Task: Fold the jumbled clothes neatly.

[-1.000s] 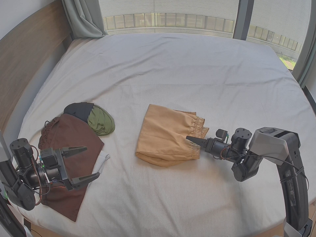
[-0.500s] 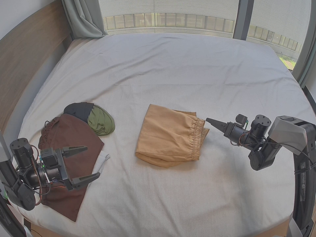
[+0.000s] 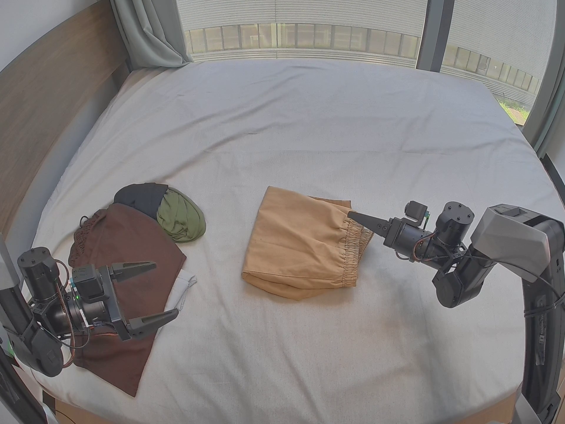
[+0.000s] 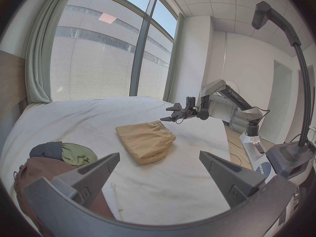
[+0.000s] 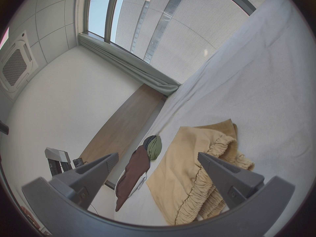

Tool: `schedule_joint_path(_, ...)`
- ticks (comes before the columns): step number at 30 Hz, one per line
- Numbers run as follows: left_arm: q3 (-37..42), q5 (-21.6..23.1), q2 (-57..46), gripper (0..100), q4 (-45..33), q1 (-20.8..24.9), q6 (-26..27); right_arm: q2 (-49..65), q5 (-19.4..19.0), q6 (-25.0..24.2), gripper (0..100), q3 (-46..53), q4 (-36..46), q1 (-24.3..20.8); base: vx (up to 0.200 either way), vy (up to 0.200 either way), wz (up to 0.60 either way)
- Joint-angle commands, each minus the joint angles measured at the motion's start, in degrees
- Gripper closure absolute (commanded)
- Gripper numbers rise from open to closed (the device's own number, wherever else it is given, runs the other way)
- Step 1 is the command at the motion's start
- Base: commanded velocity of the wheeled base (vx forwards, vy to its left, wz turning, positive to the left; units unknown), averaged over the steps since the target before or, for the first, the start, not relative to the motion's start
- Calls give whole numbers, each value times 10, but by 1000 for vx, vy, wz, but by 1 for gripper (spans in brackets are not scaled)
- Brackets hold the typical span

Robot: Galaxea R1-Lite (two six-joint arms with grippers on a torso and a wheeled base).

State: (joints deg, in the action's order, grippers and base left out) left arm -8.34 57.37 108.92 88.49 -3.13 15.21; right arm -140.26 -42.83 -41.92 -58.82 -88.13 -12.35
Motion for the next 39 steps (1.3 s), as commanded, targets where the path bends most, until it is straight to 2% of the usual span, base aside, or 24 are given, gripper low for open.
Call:
schedule_joint_path(1, 0, 0, 1, 0, 0, 0, 0, -21, 0, 0, 0, -9, 0, -3, 0, 0, 0)
schedule_joint_path(9, 0, 0, 3, 0, 0, -1, 0, -78, 0, 12, 0, -41, 0, -7, 0, 0, 0)
schedule_joint_path(22, 1, 0, 4, 0, 0, 0, 0, -87, 1, 18, 0, -47, -1, -5, 0, 0, 0)
schedule_joint_path(26, 1, 0, 3, 0, 0, 0, 0, -53, 16, 20, 0, -35, -1, -8, 0, 0, 0)
schedule_joint_path(35, 2, 0, 0, 0, 0, 2, 0, 57, 17, 29, 0, 23, -1, -17, 0, 0, 0)
schedule_joint_path(39, 8, 0, -1, 0, 0, 6, 0, 98, 22, 88, 0, 81, -1, -23, 0, 0, 0)
